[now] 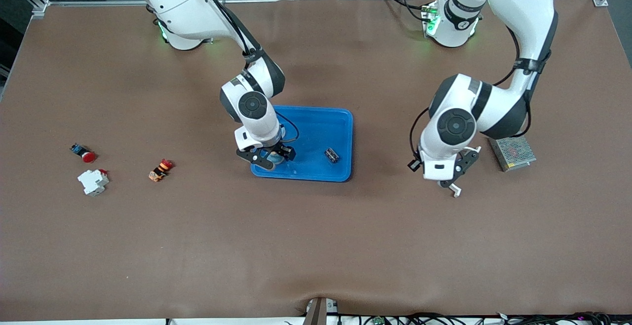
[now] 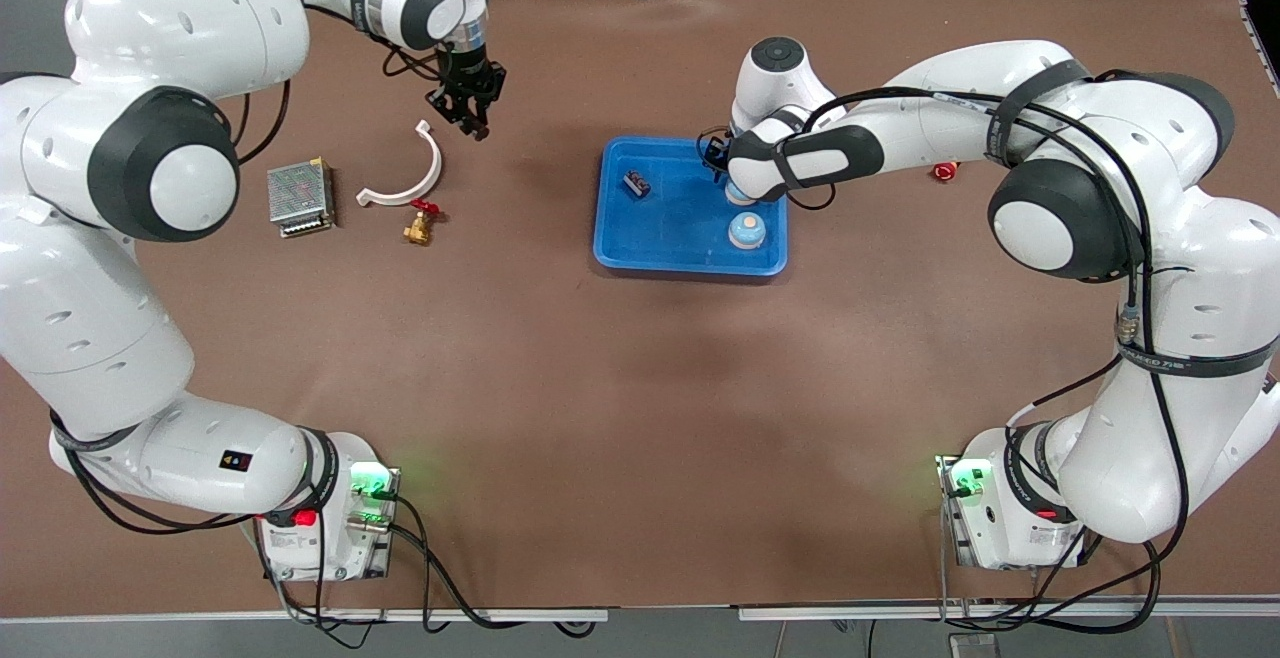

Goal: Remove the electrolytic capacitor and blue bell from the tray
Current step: 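Place the capacitor by the white arc while the right gripper grasps the bell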

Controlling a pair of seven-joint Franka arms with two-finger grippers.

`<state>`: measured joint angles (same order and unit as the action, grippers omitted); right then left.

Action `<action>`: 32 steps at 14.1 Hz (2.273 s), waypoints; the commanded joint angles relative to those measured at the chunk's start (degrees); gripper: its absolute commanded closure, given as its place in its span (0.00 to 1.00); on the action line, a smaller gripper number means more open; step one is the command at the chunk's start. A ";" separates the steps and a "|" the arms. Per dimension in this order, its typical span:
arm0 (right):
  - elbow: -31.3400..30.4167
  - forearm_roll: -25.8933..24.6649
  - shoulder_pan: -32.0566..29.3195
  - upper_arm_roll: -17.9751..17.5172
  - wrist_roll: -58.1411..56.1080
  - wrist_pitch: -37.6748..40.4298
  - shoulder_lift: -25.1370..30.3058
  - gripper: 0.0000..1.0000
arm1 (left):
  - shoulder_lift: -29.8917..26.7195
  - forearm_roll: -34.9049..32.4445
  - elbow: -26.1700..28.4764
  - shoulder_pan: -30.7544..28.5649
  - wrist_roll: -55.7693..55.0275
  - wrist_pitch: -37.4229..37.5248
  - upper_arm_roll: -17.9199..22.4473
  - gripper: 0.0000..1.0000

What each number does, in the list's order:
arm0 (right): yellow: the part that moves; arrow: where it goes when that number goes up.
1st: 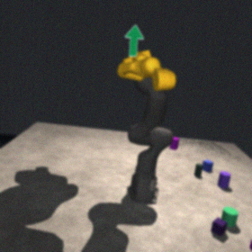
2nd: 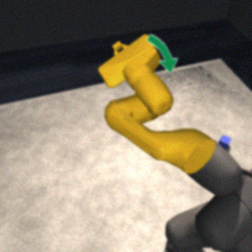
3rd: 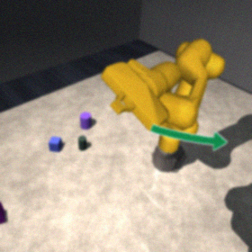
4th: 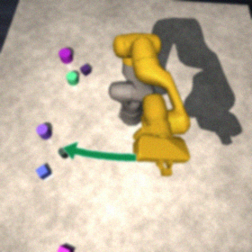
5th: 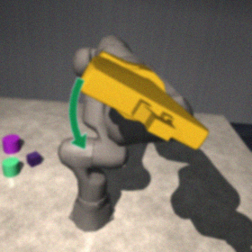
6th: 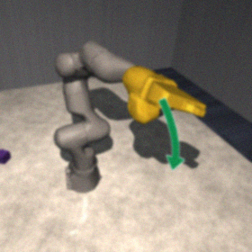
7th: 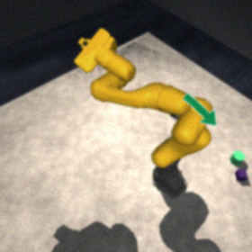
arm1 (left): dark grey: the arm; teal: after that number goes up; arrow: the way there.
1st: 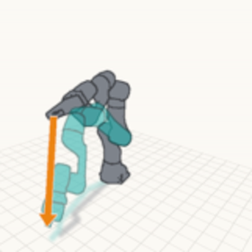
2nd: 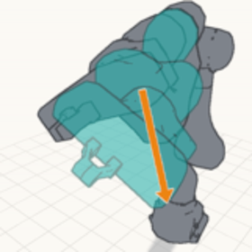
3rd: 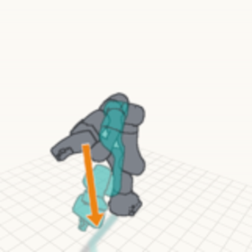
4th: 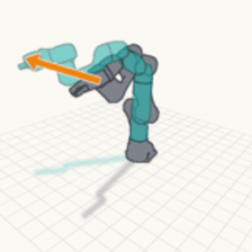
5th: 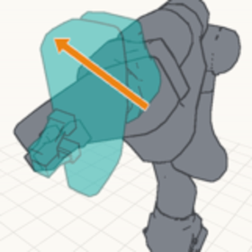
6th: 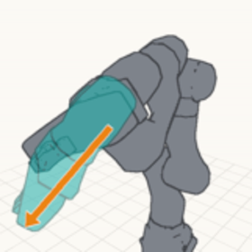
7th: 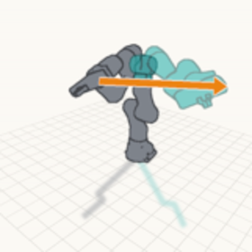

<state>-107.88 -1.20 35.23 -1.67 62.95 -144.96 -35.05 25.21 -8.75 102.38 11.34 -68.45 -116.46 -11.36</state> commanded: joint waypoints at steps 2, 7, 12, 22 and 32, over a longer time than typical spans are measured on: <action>1.09 -1.44 1.16 0.53 1.74 0.82 -0.37 1.00 | 2.28 -0.91 1.25 -2.81 0.86 -4.55 -0.60 1.00; 2.31 -1.26 0.19 0.53 1.04 3.00 0.41 1.00 | 7.65 -1.88 1.25 -4.74 0.86 -12.11 0.02 1.00; 9.25 -0.56 -1.91 0.44 -2.29 17.07 3.05 1.00 | 10.29 -3.02 0.46 -6.07 0.77 -13.62 0.11 0.93; 9.00 -0.12 -17.55 0.26 -31.99 21.22 6.04 1.00 | 9.07 -2.15 -2.36 -4.67 -0.72 -12.83 -1.03 0.00; 8.56 6.38 -19.15 0.17 -33.42 6.73 -1.24 1.00 | 9.24 -1.79 -9.03 4.72 -10.11 -12.48 -5.08 0.00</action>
<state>-99.97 3.26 16.65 -0.65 29.95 -136.22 -34.91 34.66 -10.46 95.18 13.23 -75.77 -129.92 -16.65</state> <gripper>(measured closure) 0.326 0.000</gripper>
